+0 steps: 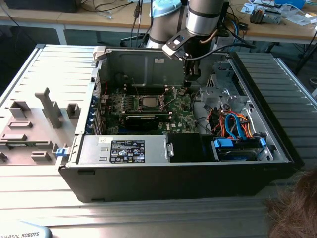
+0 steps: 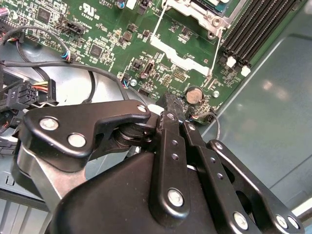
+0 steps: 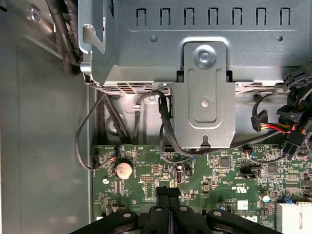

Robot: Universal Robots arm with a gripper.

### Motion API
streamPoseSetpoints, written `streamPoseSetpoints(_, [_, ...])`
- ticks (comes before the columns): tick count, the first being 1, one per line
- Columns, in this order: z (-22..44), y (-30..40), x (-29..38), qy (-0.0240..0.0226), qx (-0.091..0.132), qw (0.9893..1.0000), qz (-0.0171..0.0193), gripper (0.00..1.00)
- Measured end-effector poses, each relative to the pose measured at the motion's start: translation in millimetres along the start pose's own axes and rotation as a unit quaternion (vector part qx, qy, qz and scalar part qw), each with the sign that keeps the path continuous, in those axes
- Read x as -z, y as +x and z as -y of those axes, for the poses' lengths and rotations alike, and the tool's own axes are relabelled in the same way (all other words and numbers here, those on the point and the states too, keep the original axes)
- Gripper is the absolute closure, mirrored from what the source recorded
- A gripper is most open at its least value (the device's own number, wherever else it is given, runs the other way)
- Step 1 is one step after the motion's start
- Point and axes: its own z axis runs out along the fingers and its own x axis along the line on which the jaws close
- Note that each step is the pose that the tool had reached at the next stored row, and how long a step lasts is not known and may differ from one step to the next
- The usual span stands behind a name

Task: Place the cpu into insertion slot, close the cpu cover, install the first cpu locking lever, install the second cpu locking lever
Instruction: 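Close the cpu cover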

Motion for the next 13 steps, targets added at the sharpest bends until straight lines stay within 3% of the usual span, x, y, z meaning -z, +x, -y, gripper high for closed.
streamPoseSetpoints(13, [0.0,0.0,-2.8,0.0,0.0,1.0,0.0,0.89])
